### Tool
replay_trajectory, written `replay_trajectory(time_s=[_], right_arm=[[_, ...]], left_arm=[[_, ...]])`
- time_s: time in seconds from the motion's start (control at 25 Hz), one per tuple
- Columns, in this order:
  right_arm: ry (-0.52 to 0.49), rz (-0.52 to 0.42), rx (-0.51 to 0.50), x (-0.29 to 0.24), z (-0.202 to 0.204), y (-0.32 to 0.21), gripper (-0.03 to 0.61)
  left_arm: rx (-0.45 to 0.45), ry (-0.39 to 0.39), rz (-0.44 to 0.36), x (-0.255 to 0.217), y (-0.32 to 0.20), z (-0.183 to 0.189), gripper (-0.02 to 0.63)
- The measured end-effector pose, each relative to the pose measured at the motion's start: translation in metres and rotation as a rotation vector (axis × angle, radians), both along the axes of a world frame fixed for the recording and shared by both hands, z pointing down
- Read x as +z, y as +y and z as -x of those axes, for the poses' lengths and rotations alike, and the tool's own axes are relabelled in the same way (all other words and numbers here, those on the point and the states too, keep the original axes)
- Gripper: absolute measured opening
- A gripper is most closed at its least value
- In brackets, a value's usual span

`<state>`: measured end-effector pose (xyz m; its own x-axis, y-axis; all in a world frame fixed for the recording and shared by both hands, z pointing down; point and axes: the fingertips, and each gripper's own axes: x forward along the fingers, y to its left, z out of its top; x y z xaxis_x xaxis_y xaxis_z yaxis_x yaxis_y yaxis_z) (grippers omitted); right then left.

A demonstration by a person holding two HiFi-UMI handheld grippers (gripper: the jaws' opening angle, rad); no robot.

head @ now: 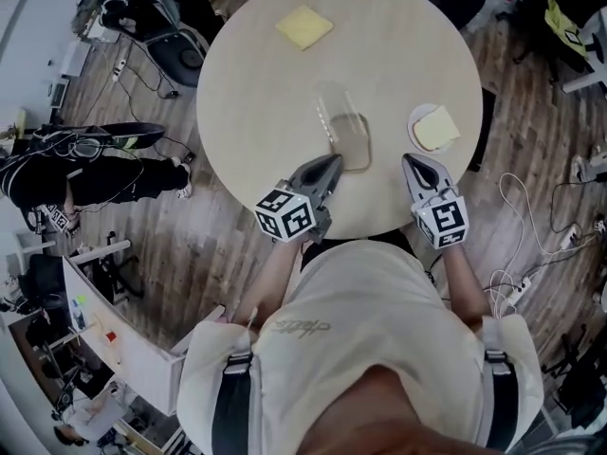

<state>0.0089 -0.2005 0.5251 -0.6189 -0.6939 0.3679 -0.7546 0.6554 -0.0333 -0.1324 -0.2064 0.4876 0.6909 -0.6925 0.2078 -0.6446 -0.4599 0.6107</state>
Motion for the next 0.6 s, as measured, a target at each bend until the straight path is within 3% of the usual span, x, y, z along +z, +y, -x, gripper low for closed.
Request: replay_trajectory(time_s=[0.36,0.6], right_arm=[[-0.039,-0.161,0.017,-0.062,-0.012,-0.032,0.006],[-0.094,-0.194,0.017,-0.098,-0.01,-0.034,0.006]], left_arm=[[-0.004,-0.125,-0.161,-0.066,-0.019,0.008,0.017],[-0.013,-0.176,-0.246,-0.098,-0.025,0.006,0.017]])
